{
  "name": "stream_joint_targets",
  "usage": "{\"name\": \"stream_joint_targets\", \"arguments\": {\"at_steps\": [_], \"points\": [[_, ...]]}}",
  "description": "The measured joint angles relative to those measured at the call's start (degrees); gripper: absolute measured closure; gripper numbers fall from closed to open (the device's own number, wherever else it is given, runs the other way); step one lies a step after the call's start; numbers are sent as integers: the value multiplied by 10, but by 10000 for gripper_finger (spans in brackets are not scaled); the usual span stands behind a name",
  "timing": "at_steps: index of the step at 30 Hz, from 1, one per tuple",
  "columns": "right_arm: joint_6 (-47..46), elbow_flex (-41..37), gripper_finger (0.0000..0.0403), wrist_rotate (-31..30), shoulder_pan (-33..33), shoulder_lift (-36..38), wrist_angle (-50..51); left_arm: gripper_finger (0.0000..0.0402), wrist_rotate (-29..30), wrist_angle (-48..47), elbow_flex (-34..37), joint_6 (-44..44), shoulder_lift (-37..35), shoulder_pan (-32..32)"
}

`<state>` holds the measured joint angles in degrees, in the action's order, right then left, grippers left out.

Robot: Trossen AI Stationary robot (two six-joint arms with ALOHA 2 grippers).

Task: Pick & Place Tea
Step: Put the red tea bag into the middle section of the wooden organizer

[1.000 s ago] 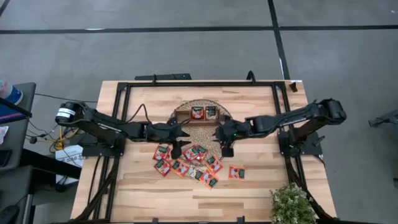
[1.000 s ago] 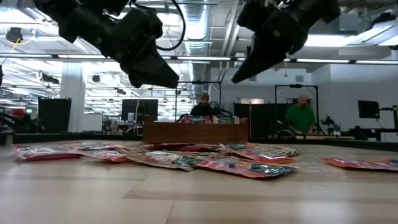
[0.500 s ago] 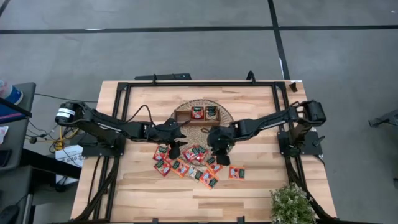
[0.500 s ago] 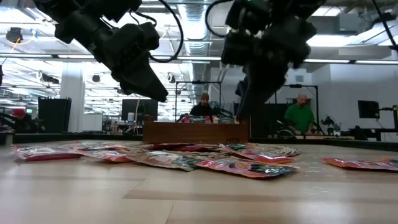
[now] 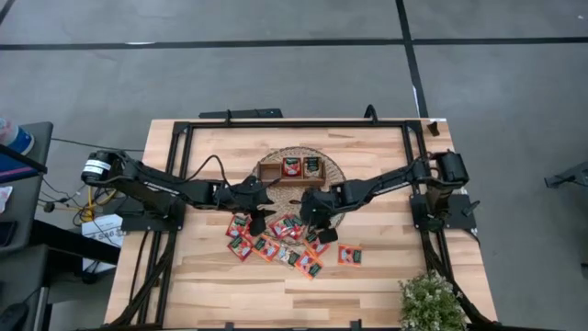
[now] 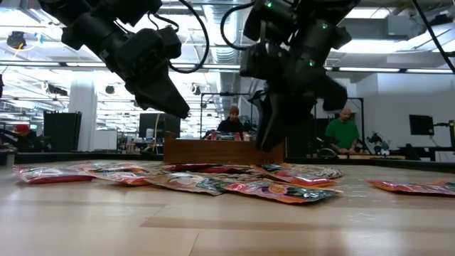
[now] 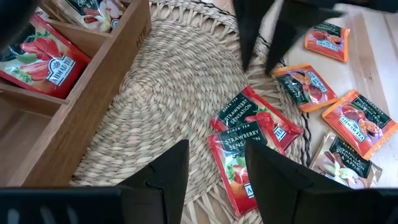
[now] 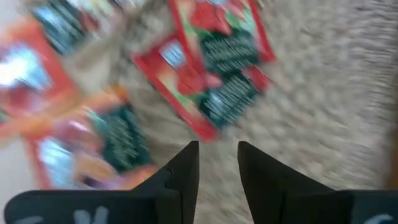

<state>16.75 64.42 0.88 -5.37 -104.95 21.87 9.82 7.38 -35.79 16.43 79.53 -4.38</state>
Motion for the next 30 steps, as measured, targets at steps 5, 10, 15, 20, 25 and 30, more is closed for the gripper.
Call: {"name": "stream_joint_targets", "arguments": {"at_steps": [5,10,15,20,25,30], "points": [[68,-1,300,-73,-11,-26,9,252,0,0,0,-1,0,0],[104,-1,300,-118,-38,-42,-16,252,0,0,0,7,0,0],[108,-1,300,-125,-53,-51,-37,252,0,0,0,8,0,0],[117,0,300,-134,-55,-60,-47,252,0,0,0,8,0,0],[120,0,300,-135,-55,-60,-48,252,0,0,0,8,0,0],[133,0,300,-135,-55,-60,-49,252,0,0,0,8,0,0]]}}
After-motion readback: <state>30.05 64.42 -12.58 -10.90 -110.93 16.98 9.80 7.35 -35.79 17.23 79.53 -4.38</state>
